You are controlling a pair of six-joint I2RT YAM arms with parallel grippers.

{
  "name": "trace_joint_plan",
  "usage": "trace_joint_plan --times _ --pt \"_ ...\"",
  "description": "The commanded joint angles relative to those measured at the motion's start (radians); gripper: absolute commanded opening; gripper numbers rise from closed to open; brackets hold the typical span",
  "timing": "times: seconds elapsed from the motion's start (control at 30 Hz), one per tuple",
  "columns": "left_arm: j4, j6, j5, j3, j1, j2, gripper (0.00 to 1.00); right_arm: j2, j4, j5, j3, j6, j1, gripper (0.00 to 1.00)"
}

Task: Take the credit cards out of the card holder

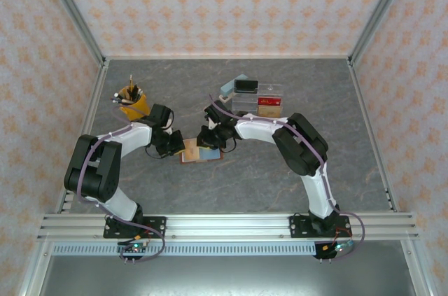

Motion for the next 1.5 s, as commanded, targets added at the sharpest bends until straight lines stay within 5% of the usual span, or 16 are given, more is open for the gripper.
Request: trace_joint_plan --times 0.0,0.63,0.93,1.47 --pt "-0.03 0.019 -0.058 -0.015 -0.004 0.03 0.08 0.007 -0.038 -0.018 0.023 -0.008 0.006 0.17" --pt "-0.025 0.019 -0.038 -0.019 -0.005 0.026 0.07 0.056 -0.006 -0.06 0.05 -0.009 0.006 0.16" --pt "-0.041 0.021 -0.055 -0.014 -0.006 0.014 0.06 0.014 -0.042 0.006 0.032 -0.036 0.0 0.0" --pt "-0.037 -0.002 0.047 0.008 -0.006 -0.126 0.12 -0.011 -0.105 -0.001 0.015 -0.102 -0.031 0.03"
